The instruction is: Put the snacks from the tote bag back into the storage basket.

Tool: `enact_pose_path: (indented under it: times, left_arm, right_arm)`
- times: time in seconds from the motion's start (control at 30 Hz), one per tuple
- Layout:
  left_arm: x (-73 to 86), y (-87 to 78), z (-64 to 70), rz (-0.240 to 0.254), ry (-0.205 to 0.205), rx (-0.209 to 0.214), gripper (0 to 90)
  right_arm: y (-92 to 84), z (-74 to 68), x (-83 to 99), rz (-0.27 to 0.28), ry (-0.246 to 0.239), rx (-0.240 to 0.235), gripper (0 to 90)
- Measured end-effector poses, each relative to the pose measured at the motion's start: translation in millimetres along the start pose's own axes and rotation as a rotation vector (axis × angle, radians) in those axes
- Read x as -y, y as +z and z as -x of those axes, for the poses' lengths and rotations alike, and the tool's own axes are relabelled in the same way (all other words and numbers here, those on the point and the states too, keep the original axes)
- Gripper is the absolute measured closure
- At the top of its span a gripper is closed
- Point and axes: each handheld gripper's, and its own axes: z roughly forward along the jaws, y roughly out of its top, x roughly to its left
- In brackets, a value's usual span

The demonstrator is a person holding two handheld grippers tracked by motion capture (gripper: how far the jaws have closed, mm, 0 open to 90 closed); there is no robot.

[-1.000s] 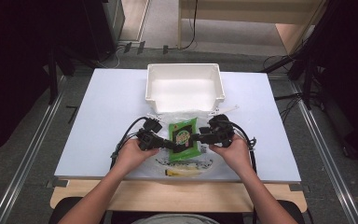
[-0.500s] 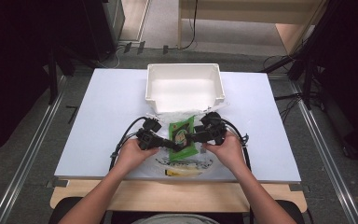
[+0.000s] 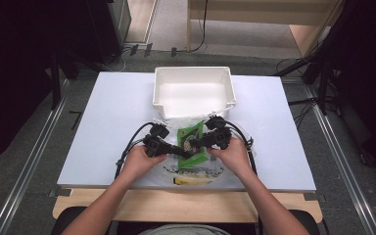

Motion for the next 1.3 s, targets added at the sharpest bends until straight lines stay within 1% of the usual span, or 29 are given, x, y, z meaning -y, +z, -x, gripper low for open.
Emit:
enact_pose_path:
  times: [0.07, 0.13, 0.17, 0.2, 0.27, 0.33, 0.37, 0.43, 0.53, 0.57, 0.6, 0.67, 0.73, 0.8, 0.83, 0.93, 0.97, 1.07, 1.17, 1.23, 1.3]
  left_arm:
    - [-0.4, -1.0, 0.1, -0.003, -0.003, -0.001, 81.7]
    - [-0.3, -3.0, -1.3, -0.003, -0.009, 0.022, 80.4]
    - [-0.3, -3.0, -1.3, -0.003, -0.009, 0.022, 79.8]
    - [-0.1, -4.6, -2.2, -0.002, -0.022, 0.030, 78.4]
    - [0.3, -8.2, -3.2, 0.008, -0.033, 0.042, 77.5]
    - [0.3, -11.5, -3.1, 0.019, -0.030, 0.046, 75.5]
    - [0.7, -13.2, -2.4, 0.028, -0.035, 0.051, 74.5]
    - [1.6, -15.9, -1.7, 0.030, -0.034, 0.058, 71.4]
    - [4.3, -18.5, -1.1, 0.043, -0.025, 0.057, 65.4]
    - [4.3, -18.5, -1.1, 0.043, -0.025, 0.057, 64.1]
    - [6.5, -20.1, -0.7, 0.053, -0.028, 0.063, 63.1]
    - [7.5, -20.7, -0.5, 0.050, -0.027, 0.065, 61.6]
    - [10.1, -22.2, 1.1, 0.053, -0.014, 0.066, 60.1]
    - [11.6, -23.4, 2.0, 0.064, -0.008, 0.066, 58.6]
    - [12.1, -23.8, 2.4, 0.068, -0.011, 0.069, 58.0]
    - [13.4, -24.8, 1.3, 0.069, -0.005, 0.070, 57.0]
    - [14.0, -24.7, 1.5, 0.073, -0.012, 0.071, 56.3]
    - [14.4, -24.7, 0.6, 0.075, -0.013, 0.067, 55.3]
    - [14.5, -24.5, 0.6, 0.081, -0.012, 0.065, 54.3]
    - [14.5, -23.9, 0.9, 0.082, -0.014, 0.066, 53.8]
    - [14.6, -22.9, 0.0, 0.077, -0.007, 0.055, 53.0]
  right_arm:
    - [-1.2, -0.5, 0.4, 0.000, -0.002, 0.001, 53.3]
    - [-2.3, -1.3, 0.8, 0.000, -0.006, 0.002, 54.1]
    - [-2.3, -1.3, 0.8, 0.000, -0.006, 0.002, 54.1]
    - [-4.4, -2.1, 1.6, 0.006, -0.015, 0.010, 54.9]
    - [-6.7, -3.2, 2.2, 0.013, -0.015, 0.008, 56.0]
    - [-9.2, -4.2, 2.5, 0.021, -0.021, 0.010, 57.2]
    - [-10.8, -4.9, 2.7, 0.023, -0.020, 0.010, 58.1]
    - [-13.1, -5.8, 2.9, 0.036, -0.023, 0.001, 59.5]
    - [-16.1, -6.8, 2.8, 0.052, -0.027, -0.027, 62.3]
    - [-16.1, -6.8, 2.8, 0.052, -0.027, -0.027, 62.3]
    - [-18.1, -8.9, 2.7, 0.057, -0.023, -0.039, 63.8]
    - [-19.3, -10.5, 2.6, 0.065, -0.023, -0.043, 65.2]
    - [-21.3, -12.2, 2.2, 0.072, -0.016, -0.047, 67.0]
    - [-23.4, -13.9, 1.9, 0.076, -0.006, -0.049, 68.8]
    - [-25.1, -14.5, 1.7, 0.084, -0.003, -0.053, 70.0]
    - [-29.8, -15.9, 1.2, 0.102, 0.005, -0.075, 72.8]
    - [-31.5, -16.9, 0.7, 0.107, 0.000, -0.072, 73.0]
    - [-36.2, -19.5, -0.3, 0.121, -0.011, -0.062, 73.3]
    - [-38.8, -19.7, -0.7, 0.131, -0.014, -0.062, 73.4]
    - [-41.2, -19.3, -1.0, 0.137, -0.020, -0.053, 73.4]
    - [-44.0, -17.3, -0.9, 0.145, -0.016, -0.043, 73.4]
